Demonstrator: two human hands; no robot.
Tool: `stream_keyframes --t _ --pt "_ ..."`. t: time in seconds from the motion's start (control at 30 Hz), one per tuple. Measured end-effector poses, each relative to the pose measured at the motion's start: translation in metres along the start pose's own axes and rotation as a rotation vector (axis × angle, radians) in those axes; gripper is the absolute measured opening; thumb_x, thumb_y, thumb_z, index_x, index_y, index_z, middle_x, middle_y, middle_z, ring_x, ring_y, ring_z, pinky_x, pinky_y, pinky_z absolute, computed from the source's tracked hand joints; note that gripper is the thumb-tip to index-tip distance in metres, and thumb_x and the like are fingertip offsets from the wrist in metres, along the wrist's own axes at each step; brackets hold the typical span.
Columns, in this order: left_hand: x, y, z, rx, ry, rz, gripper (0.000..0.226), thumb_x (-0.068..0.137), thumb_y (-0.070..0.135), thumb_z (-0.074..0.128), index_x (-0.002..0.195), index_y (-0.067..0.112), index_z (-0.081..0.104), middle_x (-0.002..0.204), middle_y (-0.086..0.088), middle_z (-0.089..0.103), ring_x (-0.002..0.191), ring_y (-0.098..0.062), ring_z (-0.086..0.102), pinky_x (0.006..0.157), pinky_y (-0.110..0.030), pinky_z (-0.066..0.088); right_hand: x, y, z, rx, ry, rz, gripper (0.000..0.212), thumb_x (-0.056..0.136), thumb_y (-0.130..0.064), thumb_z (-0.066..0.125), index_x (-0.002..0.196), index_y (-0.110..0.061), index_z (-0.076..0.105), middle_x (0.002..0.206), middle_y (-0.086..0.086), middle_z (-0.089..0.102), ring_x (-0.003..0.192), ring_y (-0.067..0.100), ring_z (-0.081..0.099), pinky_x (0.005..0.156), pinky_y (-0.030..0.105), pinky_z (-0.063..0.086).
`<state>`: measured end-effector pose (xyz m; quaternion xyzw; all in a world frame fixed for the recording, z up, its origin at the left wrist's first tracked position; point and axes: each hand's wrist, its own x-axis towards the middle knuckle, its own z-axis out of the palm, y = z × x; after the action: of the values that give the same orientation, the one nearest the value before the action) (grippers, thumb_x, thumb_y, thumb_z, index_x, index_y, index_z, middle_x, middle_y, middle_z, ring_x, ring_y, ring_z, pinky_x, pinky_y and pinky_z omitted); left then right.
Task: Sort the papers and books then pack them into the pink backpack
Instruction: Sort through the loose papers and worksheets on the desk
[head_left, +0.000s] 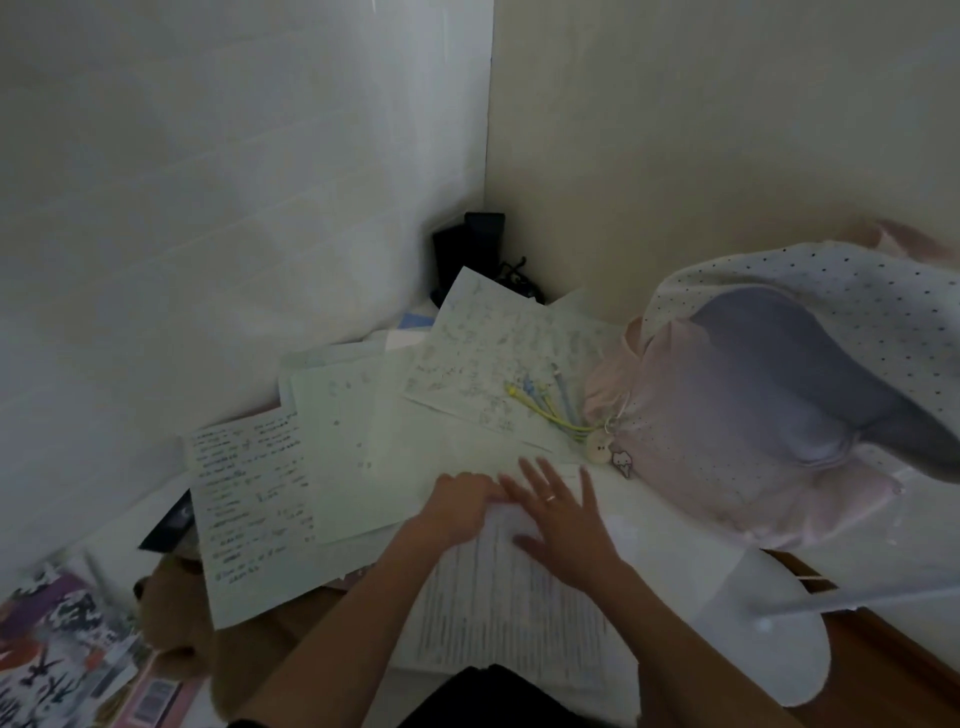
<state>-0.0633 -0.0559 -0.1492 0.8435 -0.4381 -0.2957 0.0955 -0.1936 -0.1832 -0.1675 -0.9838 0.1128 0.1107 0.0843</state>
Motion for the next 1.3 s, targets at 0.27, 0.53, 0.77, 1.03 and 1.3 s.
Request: stream_keyframes --t 0.27,0.53,0.77,1.03,1.3 --pt "0.016 -0.033 0.004 -0.304 0.095 -0.093 0.026 0.078 0.007 0.061 0.104 0.01 0.065 0.1 -0.009 0.067 0.097 -0.024 0.06 0.082 -0.023 0.041 0.007 0.003 0.028 0.063 -0.053 -0.022 0.061 0.095 -0.055 0.027 0.151 -0.032 0.014 0.158 -0.009 0.002 0.147 0.012 0.004 0.113 0.048 -0.012" --pt "0.07 -0.044 -0.051 -0.66 0.707 -0.466 0.041 0.084 0.003 0.058 0.124 0.0 0.047 0.12 -0.019 0.047 0.107 -0.03 0.05 0.092 -0.031 0.039 0.09 0.006 -0.015 0.136 0.411 0.059 0.057 0.068 -0.024 0.079 0.121 -0.013 0.062 0.114 0.008 0.066 0.101 0.027 0.065 0.084 0.037 0.052" --pt "0.115 -0.075 -0.083 -0.607 0.581 -0.681 0.087 0.081 0.027 0.071 0.144 -0.002 0.02 0.146 -0.022 0.031 0.137 -0.033 0.028 0.113 -0.038 0.019 0.167 0.017 -0.006 0.186 -0.034 0.111 0.1 0.084 -0.069 0.04 0.15 -0.016 -0.012 0.159 0.007 -0.014 0.147 0.024 -0.011 0.117 0.039 -0.01" --pt "0.117 -0.072 -0.097 -0.913 0.727 -0.593 0.018 0.078 0.017 0.072 0.071 0.006 0.058 0.068 -0.007 0.057 0.067 -0.02 0.052 0.061 -0.027 0.037 0.169 -0.003 -0.008 0.092 0.023 0.165 0.089 0.091 -0.058 0.034 0.149 -0.01 -0.013 0.16 0.012 -0.006 0.148 0.027 -0.007 0.114 0.051 -0.015" --pt "0.061 -0.04 -0.119 -1.336 0.648 -0.217 0.012 0.082 0.011 0.067 0.074 0.019 0.071 0.074 0.0 0.07 0.073 -0.017 0.065 0.063 -0.024 0.054 0.168 -0.043 -0.056 0.307 0.124 0.163 0.046 0.101 -0.01 0.029 0.147 -0.017 0.027 0.15 0.006 0.037 0.135 0.019 0.039 0.113 0.025 0.019"
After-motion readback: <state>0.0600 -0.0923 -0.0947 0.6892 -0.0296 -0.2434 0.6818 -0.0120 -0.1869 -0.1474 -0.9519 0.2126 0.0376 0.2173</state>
